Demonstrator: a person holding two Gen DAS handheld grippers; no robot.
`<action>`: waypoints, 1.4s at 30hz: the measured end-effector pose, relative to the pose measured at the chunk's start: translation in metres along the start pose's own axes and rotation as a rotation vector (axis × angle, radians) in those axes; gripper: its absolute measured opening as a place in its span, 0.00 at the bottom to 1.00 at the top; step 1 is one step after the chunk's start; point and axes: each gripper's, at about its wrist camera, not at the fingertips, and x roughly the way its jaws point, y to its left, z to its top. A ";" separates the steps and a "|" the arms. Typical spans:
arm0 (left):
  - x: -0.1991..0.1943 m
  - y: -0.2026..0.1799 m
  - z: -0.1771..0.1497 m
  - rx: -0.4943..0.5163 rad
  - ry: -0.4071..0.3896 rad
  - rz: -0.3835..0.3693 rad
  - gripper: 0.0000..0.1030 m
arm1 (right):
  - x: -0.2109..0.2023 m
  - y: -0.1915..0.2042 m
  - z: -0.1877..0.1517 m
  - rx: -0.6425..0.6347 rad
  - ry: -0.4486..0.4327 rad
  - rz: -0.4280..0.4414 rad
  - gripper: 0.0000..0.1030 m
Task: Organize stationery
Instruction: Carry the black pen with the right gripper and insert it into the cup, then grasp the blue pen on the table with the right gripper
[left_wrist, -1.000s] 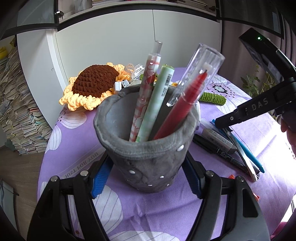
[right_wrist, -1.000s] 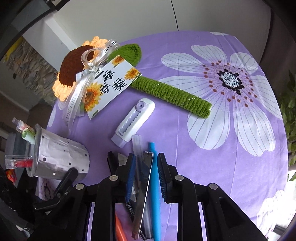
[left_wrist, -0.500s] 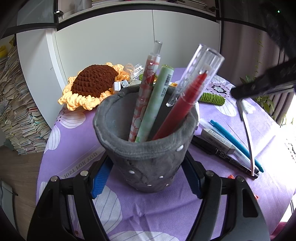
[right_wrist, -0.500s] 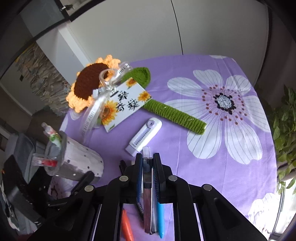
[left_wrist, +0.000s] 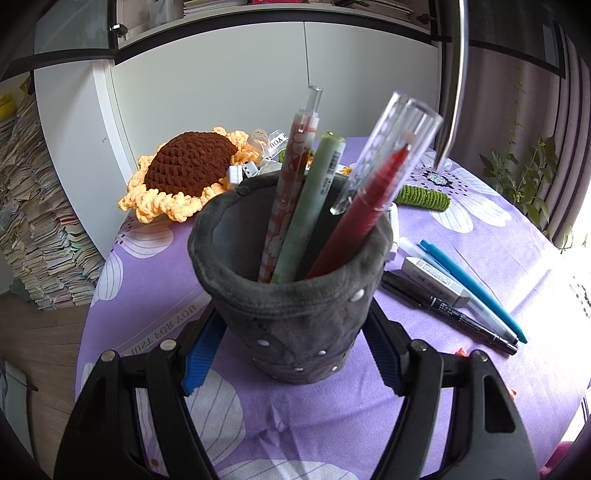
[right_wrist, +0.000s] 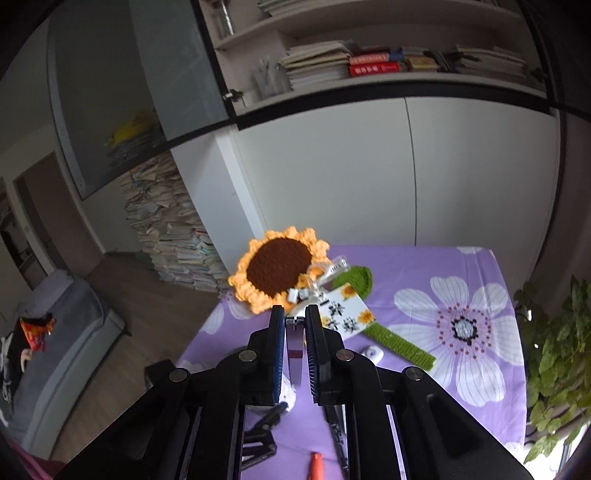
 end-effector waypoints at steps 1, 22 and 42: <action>-0.001 -0.001 0.000 0.000 0.000 0.000 0.70 | -0.003 0.006 0.005 -0.016 -0.014 0.016 0.12; 0.001 -0.001 0.001 -0.002 0.006 -0.013 0.70 | 0.084 0.020 -0.027 -0.049 0.209 0.090 0.12; 0.001 0.001 0.002 -0.004 0.005 -0.004 0.70 | 0.130 -0.107 -0.100 0.226 0.536 -0.180 0.12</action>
